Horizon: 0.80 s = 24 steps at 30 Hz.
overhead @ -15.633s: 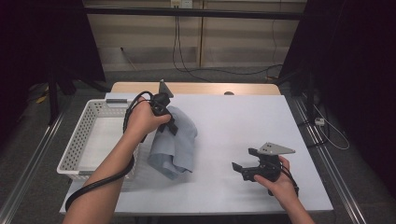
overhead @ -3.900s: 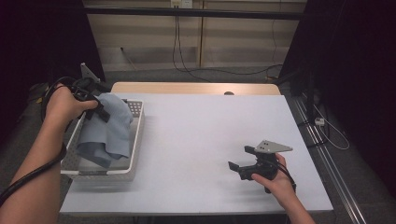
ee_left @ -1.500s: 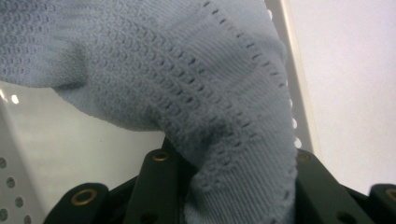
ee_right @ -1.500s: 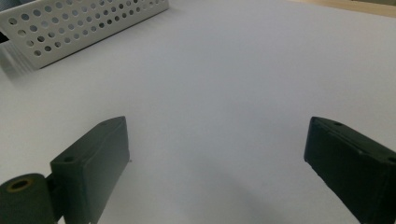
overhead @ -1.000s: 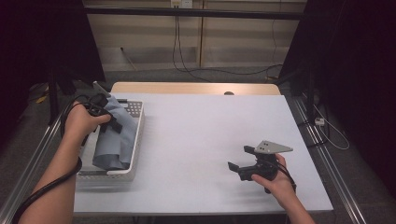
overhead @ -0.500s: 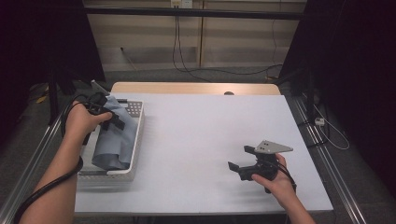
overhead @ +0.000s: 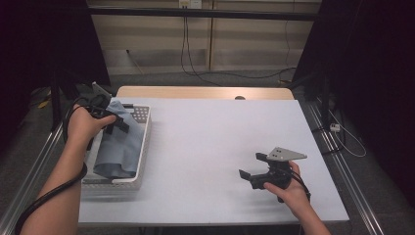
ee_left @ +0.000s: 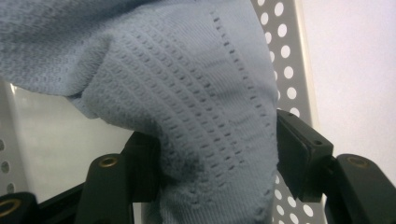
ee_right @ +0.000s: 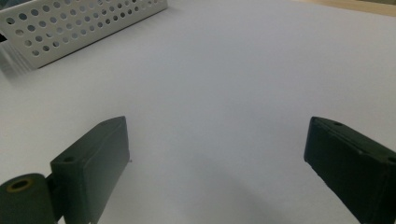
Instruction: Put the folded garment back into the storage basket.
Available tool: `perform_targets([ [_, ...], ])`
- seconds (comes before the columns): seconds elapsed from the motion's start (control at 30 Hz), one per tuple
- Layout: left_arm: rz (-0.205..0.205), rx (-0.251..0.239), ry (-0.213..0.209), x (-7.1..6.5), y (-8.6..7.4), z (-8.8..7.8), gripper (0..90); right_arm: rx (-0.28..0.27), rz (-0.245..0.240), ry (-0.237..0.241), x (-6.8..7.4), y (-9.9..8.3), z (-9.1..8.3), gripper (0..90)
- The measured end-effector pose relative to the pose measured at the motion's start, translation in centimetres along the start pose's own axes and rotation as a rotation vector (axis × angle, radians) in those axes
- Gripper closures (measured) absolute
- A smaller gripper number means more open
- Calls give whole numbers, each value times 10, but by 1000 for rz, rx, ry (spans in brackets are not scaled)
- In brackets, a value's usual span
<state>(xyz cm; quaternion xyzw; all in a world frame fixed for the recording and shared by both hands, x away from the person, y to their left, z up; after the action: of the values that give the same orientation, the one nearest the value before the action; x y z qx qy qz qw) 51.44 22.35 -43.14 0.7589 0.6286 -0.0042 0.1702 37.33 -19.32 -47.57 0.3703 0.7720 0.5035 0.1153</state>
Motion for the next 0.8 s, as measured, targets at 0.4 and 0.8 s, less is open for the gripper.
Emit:
perform_targets([
  [0.4,-43,-28,27,6,5,-3,354,4,-3,2,0,-1,1,66],
  [0.8,-69,-58,46,15,11,-1,311,9,-3,2,-1,-2,3,67],
])
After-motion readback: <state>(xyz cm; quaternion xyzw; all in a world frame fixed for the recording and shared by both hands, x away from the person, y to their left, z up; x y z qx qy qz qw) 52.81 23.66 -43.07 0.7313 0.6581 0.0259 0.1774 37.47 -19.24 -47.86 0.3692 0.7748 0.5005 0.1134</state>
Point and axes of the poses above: each handheld gripper's, and its own axes: z roughly forward along the jaws, y roughly out of its top, x roughly to its left, the point moved 10 cm from there along z, roughly forward along the jaws, and after that the axes turned 6 degrees about y, right-handed, at the moved point
